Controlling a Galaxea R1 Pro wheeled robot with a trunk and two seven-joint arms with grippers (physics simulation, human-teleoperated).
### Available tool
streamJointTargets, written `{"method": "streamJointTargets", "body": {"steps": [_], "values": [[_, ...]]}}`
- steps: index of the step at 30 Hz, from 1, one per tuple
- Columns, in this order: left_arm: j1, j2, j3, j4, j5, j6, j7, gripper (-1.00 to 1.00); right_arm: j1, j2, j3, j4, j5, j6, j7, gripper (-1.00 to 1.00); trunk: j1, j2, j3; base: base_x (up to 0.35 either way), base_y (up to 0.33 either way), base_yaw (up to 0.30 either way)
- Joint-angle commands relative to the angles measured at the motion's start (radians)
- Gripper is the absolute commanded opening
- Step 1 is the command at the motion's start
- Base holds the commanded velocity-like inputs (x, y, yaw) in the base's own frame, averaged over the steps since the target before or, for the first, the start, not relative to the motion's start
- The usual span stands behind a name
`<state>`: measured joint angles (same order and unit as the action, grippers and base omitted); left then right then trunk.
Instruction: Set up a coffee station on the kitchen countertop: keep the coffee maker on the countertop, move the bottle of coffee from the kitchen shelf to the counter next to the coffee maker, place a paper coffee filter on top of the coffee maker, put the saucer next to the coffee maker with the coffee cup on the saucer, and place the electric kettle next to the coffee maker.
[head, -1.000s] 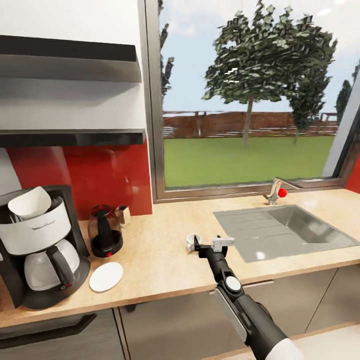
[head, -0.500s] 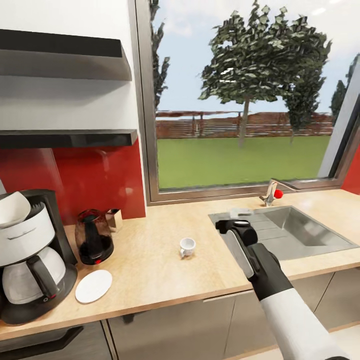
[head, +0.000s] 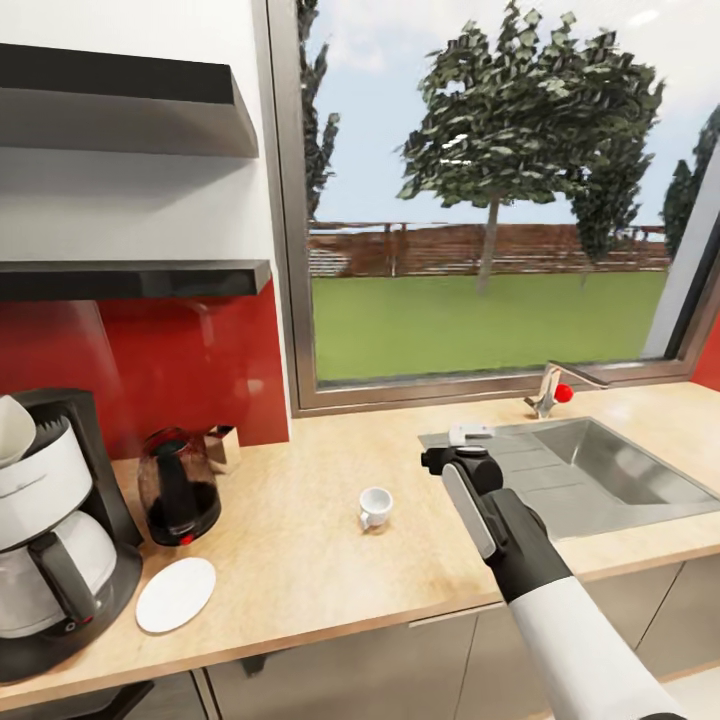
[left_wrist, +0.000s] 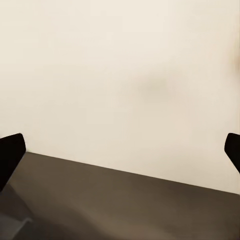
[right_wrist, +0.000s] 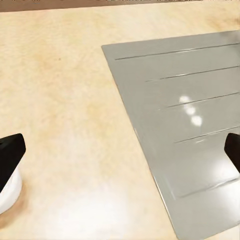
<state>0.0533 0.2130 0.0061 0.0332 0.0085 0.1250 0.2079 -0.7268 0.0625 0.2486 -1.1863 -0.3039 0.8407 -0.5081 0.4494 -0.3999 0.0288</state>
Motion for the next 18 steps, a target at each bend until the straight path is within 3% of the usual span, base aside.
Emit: {"method": "streamJointTargets", "body": {"steps": [1,6,13,18], "values": [[0.000,0.000,0.000,-0.001,0.001,0.003,0.002,1.00,0.000,0.000,0.001,0.000,-0.011,0.001,-0.010,1.00,0.001,0.000,0.000,0.068,0.000,0.000],[0.003,0.001,0.000,0.005,0.001,0.005,0.002,1.00,0.001,0.000,0.002,0.008,-0.012,0.001,-0.010,1.00,0.001,0.000,0.000,0.039,0.018,0.000],[0.012,0.000,0.000,0.012,-0.011,0.005,0.003,1.00,0.001,0.008,0.003,0.037,-0.013,0.000,-0.009,1.00,0.001,0.000,0.000,0.233,0.159,0.000],[0.019,0.000,0.000,0.011,-0.026,0.005,0.004,1.00,0.001,0.011,0.003,0.052,-0.014,0.000,-0.002,1.00,0.001,0.000,0.000,0.083,0.050,0.072]]}}
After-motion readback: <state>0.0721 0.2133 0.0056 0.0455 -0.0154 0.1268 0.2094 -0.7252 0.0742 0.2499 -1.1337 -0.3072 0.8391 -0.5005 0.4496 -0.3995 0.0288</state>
